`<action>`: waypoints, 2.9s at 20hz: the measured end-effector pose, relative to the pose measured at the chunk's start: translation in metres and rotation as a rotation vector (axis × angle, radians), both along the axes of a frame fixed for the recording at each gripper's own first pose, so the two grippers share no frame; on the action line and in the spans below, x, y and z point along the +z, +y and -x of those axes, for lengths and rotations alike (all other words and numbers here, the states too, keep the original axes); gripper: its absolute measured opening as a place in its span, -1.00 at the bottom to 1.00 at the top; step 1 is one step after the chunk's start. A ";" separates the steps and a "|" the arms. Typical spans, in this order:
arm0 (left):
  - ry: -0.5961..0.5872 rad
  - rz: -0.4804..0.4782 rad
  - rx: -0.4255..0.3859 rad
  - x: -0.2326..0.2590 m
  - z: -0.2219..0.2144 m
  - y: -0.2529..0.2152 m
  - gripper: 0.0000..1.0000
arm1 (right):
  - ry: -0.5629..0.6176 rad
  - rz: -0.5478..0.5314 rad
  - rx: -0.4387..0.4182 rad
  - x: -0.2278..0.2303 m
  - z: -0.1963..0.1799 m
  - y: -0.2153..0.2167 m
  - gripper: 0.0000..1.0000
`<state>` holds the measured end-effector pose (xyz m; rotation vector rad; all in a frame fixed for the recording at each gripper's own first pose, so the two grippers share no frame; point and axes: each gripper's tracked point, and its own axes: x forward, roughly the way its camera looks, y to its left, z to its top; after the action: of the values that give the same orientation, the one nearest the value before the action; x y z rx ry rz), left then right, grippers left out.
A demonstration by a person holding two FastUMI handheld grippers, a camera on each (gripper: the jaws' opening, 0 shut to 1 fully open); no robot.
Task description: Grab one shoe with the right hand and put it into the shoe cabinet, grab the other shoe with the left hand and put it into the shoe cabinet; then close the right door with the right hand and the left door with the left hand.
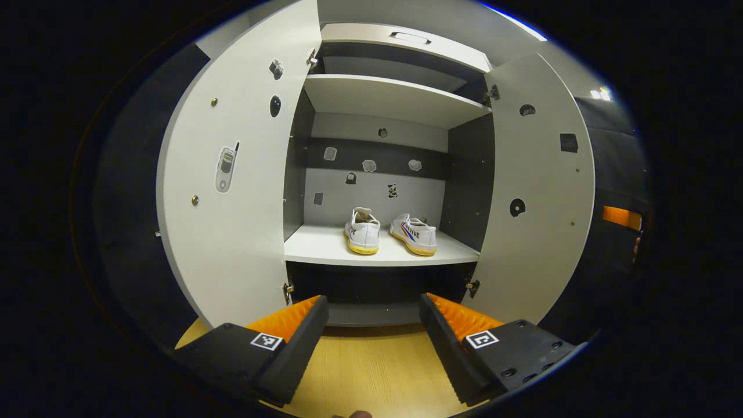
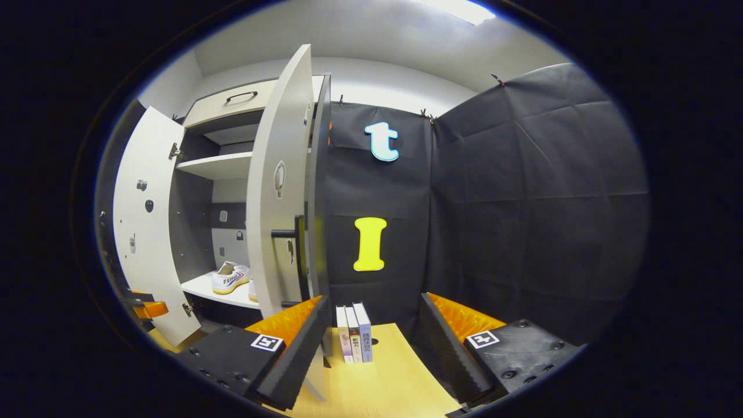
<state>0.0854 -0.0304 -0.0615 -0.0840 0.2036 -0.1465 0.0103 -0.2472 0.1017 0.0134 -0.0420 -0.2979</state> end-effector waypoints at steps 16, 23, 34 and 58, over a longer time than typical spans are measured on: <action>0.040 -0.053 0.084 -0.028 0.043 0.022 0.91 | 0.073 0.006 0.175 0.001 -0.084 -0.003 0.95; 0.029 -0.042 0.082 -0.025 0.046 0.022 0.91 | 0.061 0.027 0.161 0.010 -0.079 0.013 1.00; -0.003 -0.044 0.112 -0.006 0.057 0.067 0.91 | 0.036 0.019 0.258 0.014 -0.090 0.107 0.79; -0.046 -0.028 0.330 0.041 0.056 0.286 0.91 | 0.122 -0.109 0.249 -0.055 -0.063 0.233 0.96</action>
<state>0.0291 0.2559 -0.0206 -0.0849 0.1434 0.1829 0.0736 -0.0147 0.0467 0.1080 0.0970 -0.0511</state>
